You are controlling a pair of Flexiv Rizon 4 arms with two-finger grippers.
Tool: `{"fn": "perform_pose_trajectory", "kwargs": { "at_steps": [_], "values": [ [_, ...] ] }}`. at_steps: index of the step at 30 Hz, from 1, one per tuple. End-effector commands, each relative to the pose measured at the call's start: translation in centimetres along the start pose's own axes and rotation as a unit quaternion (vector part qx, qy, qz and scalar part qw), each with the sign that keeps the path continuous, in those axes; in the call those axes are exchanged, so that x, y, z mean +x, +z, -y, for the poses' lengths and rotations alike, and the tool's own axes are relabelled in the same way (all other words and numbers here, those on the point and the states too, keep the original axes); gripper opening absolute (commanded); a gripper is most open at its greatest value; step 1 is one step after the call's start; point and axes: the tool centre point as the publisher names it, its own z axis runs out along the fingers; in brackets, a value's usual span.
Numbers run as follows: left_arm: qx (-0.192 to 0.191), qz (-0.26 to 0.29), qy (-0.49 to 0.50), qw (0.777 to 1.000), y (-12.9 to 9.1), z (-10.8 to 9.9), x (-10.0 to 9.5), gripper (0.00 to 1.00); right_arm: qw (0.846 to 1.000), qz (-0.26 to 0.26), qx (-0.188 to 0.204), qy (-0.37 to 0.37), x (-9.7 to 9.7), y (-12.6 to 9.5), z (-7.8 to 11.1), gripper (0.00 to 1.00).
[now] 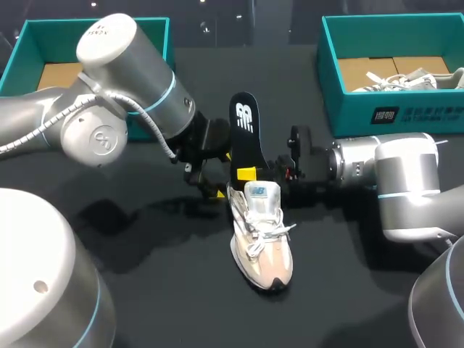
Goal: Take the shoe out of the shoebox, open the shoe tongue, remove and reinsert the insole, then place the shoe into the shoebox
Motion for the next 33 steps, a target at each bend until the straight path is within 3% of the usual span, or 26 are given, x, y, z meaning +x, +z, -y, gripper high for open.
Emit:
{"fn": "perform_pose_trajectory", "kwargs": {
  "at_steps": [1,6,8,9,10,11,20,27,33],
  "values": [
    [-0.001,0.000,0.000,1.000,0.1,0.0,0.0,1.00,1.000,0.002,0.013,-0.004,0.2,0.3,-1.1,0.37],
    [-0.001,0.000,0.000,1.000,0.1,0.0,0.0,1.00,1.000,0.001,0.018,-0.015,-0.1,0.4,-2.2,0.35],
    [-0.001,0.000,0.000,1.000,0.1,0.0,0.0,1.00,1.000,0.001,0.018,-0.017,-0.2,0.4,-2.5,0.30],
    [-0.001,0.000,0.000,1.000,0.1,0.0,0.0,1.00,1.000,0.001,0.017,-0.018,-0.3,0.4,-2.6,0.23],
    [-0.001,0.000,0.000,1.000,0.1,0.0,0.0,1.00,1.000,0.001,0.017,-0.019,-0.3,0.4,-2.6,0.06],
    [-0.001,0.000,0.000,1.000,0.1,0.0,0.0,1.00,1.000,0.000,0.016,-0.019,-0.5,0.4,-2.6,0.00],
    [-0.001,0.000,0.000,1.000,0.1,0.0,0.0,1.00,1.000,0.000,0.001,0.015,-1.6,-0.1,-0.1,0.00],
    [-0.001,0.000,0.000,1.000,0.1,0.0,0.0,1.00,0.999,0.003,-0.008,0.050,-1.2,-0.3,2.8,0.00],
    [-0.001,0.000,0.000,1.000,0.1,0.0,0.0,1.00,0.998,0.008,0.002,0.056,-0.6,0.1,3.1,0.01]
  ]
}}
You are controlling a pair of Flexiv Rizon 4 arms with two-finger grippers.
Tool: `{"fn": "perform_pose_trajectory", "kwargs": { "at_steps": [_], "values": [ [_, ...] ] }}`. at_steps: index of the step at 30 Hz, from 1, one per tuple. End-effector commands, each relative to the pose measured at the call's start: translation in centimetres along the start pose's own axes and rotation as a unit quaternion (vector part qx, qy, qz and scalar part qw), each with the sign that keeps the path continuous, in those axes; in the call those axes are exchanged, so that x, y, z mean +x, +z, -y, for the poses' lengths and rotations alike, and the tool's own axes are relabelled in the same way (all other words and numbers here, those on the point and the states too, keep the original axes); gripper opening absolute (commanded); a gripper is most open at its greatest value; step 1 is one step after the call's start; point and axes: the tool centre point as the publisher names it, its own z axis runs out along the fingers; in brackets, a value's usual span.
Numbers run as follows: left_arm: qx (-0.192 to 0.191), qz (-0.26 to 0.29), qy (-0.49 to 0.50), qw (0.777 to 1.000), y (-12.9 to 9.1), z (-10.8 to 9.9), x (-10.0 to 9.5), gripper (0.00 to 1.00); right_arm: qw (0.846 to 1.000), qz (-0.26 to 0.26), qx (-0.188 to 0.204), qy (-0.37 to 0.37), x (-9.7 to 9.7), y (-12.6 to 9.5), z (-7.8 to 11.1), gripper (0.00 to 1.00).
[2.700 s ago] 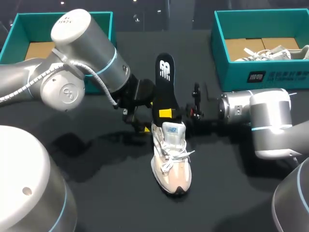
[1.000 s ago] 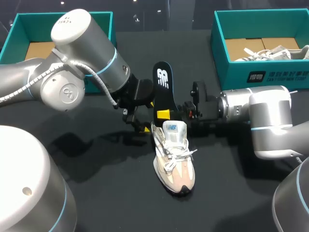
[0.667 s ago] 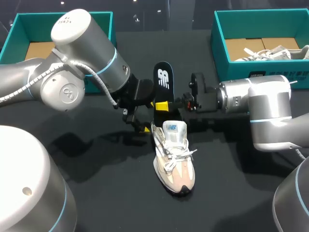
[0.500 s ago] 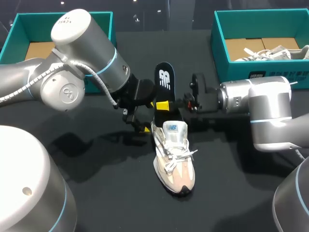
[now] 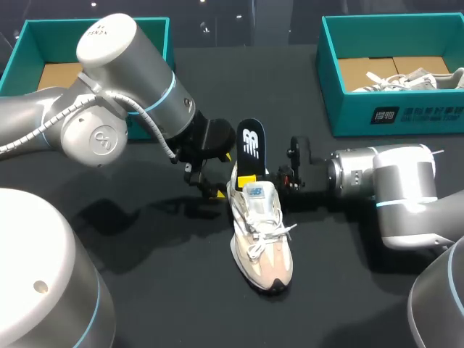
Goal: Take the shoe out of the shoebox, open the shoe tongue, remove and reinsert the insole, then place the shoe into the shoebox
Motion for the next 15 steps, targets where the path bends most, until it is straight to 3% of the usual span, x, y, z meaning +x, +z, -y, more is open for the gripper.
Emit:
{"fn": "perform_pose_trajectory", "kwargs": {
  "at_steps": [1,2,4,15],
  "values": [
    [-0.001,0.000,0.000,1.000,0.1,0.0,0.0,1.00,1.000,0.008,0.003,-0.005,0.5,0.4,0.2,0.12],
    [-0.001,0.000,0.000,1.000,0.1,0.0,0.0,1.00,1.000,0.011,0.003,-0.014,0.8,0.4,-0.2,0.22],
    [-0.001,0.000,0.000,1.000,0.1,0.0,0.0,1.00,1.000,0.014,0.004,-0.027,1.2,0.4,-0.9,0.33],
    [-0.001,0.000,0.000,1.000,0.1,0.0,0.0,1.00,0.998,0.028,0.019,-0.060,1.8,-0.2,-3.4,0.33]
  ]
}}
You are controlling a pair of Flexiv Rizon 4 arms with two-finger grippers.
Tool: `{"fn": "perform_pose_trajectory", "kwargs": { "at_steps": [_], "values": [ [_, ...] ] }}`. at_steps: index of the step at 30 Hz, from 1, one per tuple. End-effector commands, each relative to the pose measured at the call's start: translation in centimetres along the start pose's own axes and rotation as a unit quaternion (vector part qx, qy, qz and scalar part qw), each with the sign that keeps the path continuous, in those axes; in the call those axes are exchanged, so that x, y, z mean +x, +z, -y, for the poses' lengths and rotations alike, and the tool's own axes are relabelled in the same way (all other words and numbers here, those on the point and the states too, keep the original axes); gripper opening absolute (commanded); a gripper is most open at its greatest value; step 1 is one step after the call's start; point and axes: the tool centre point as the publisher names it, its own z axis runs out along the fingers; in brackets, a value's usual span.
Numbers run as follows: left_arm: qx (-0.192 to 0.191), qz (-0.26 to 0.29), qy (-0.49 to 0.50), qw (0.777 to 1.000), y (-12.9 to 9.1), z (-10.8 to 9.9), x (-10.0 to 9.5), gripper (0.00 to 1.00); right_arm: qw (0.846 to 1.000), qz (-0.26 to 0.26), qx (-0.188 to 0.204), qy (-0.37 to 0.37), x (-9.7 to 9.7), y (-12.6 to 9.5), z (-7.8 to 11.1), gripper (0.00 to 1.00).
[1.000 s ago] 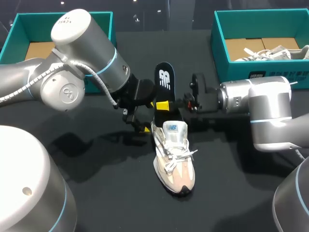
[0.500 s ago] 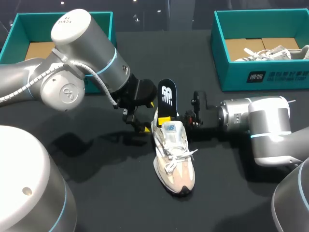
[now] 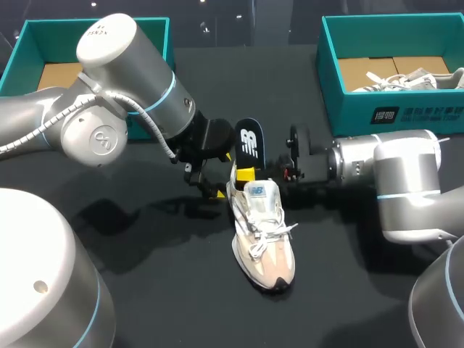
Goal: Take the shoe out of the shoebox, open the shoe tongue, remove and reinsert the insole, then place the shoe into the shoebox
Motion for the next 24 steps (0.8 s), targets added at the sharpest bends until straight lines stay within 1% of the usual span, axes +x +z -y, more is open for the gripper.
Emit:
{"fn": "perform_pose_trajectory", "kwargs": {
  "at_steps": [1,6,8,9,10,12,16,20,24],
  "values": [
    [-0.001,0.000,0.000,1.000,0.1,0.0,0.0,1.00,1.000,0.006,0.005,-0.005,0.3,-0.5,-1.0,0.33],
    [-0.001,0.000,0.000,1.000,0.1,0.0,0.0,1.00,1.000,0.007,0.005,-0.015,0.1,-0.8,-2.0,0.31],
    [-0.001,0.000,0.000,1.000,0.1,0.0,0.0,1.00,1.000,0.006,0.004,-0.016,-0.4,-1.0,-2.3,0.27],
    [-0.001,0.000,0.000,1.000,0.1,0.0,0.0,1.00,1.000,0.006,0.004,-0.015,-0.6,-1.0,-2.3,0.12],
    [-0.001,0.000,0.000,1.000,0.1,0.0,0.0,1.00,1.000,0.005,0.003,-0.013,-0.9,-1.0,-2.3,0.00],
    [-0.001,0.000,0.000,1.000,0.1,0.0,0.0,1.00,1.000,0.004,0.003,-0.005,-1.3,-1.1,-2.0,0.00],
    [-0.001,0.000,0.000,1.000,0.1,0.0,0.0,1.00,1.000,0.002,0.000,0.015,-1.8,-1.0,-0.7,0.00],
    [-0.001,0.000,0.000,1.000,0.1,0.0,0.0,1.00,0.999,0.001,0.002,0.036,-1.6,-0.9,0.9,0.00],
    [-0.001,0.000,0.000,1.000,0.1,0.0,0.0,1.00,0.999,0.007,0.003,0.050,-1.0,-0.9,2.2,0.00]
  ]
}}
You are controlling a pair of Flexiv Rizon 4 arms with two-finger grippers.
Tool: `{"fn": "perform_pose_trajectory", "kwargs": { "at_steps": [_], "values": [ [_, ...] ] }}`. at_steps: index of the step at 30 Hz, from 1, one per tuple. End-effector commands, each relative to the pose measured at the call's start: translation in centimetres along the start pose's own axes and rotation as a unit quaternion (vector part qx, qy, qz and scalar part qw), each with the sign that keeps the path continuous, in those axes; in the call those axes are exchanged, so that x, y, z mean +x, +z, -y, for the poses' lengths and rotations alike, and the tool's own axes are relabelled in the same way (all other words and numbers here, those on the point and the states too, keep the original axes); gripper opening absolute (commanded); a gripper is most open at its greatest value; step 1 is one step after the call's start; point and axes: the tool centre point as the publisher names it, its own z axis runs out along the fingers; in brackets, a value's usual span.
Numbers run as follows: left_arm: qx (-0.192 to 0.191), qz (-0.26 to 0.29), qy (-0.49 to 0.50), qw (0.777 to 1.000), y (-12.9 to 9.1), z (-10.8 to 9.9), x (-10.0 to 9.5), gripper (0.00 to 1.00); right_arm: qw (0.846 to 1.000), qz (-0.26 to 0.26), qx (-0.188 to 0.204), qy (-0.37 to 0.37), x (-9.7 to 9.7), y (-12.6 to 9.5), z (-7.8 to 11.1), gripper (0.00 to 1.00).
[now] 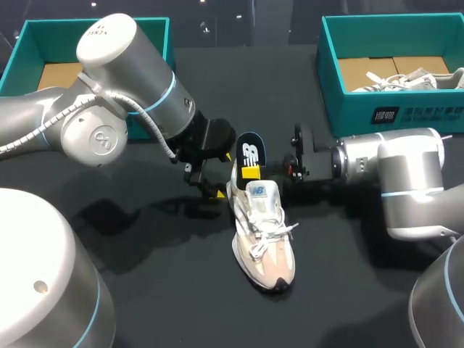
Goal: Take the shoe out of the shoebox, open the shoe tongue, remove and reinsert the insole, then place the shoe into the shoebox
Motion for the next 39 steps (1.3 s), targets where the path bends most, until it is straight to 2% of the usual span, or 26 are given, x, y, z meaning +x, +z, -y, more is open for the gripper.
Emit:
{"fn": "perform_pose_trajectory", "kwargs": {
  "at_steps": [1,5,7,8,9,10,12,16,19,22,23,24,25,29,39],
  "values": [
    [-0.001,0.000,0.000,1.000,0.1,0.0,0.0,1.00,1.000,0.009,-0.002,0.008,0.4,0.2,1.4,0.00],
    [-0.001,0.000,0.000,1.000,0.1,0.0,0.0,1.00,1.000,0.012,0.002,0.015,0.8,0.4,2.1,0.00],
    [-0.001,0.000,0.000,1.000,0.1,0.0,0.0,1.00,1.000,0.014,0.003,0.007,1.1,0.5,1.8,0.00],
    [-0.001,0.000,0.000,1.000,0.1,0.0,0.0,1.00,1.000,0.016,0.003,0.000,1.3,0.5,1.4,0.08],
    [-0.001,0.000,0.000,1.000,0.1,0.0,0.0,1.00,1.000,0.016,0.002,-0.008,1.5,0.5,1.0,0.27],
    [-0.001,0.000,0.000,1.000,0.1,0.0,0.0,1.00,1.000,0.016,0.003,-0.016,1.7,0.5,0.6,0.32],
    [-0.001,0.000,0.000,1.000,0.1,0.0,0.0,1.00,0.999,0.016,0.007,-0.028,1.9,0.5,-0.2,0.37],
    [-0.001,0.000,0.000,1.000,0.1,0.0,0.0,1.00,0.999,0.019,0.015,-0.042,2.1,0.3,-1.4,0.38],
    [-0.001,0.000,0.000,1.000,0.1,0.0,0.0,1.00,0.998,0.021,0.019,-0.047,1.8,0.1,-2.1,0.37],
    [-0.001,0.000,0.000,1.000,0.1,0.0,0.0,1.00,0.998,0.019,0.021,-0.049,1.4,0.1,-2.7,0.29],
    [-0.001,0.000,0.000,1.000,0.1,0.0,0.0,1.00,0.998,0.017,0.022,-0.050,1.2,0.1,-2.8,0.22],
    [-0.001,0.000,0.000,1.000,0.1,0.0,0.0,1.00,0.998,0.015,0.023,-0.050,1.1,0.2,-2.9,0.05],
    [-0.001,0.000,0.000,1.000,0.1,0.0,0.0,1.00,0.998,0.014,0.023,-0.050,1.0,0.2,-3.0,0.00],
    [-0.001,0.000,0.000,1.000,0.1,0.0,0.0,1.00,0.999,0.009,0.023,-0.041,0.5,0.3,-2.4,0.00],
    [-0.001,0.000,0.000,1.000,0.1,0.0,0.0,1.00,1.000,0.006,0.006,0.005,0.6,0.1,2.0,0.00]
  ]
}}
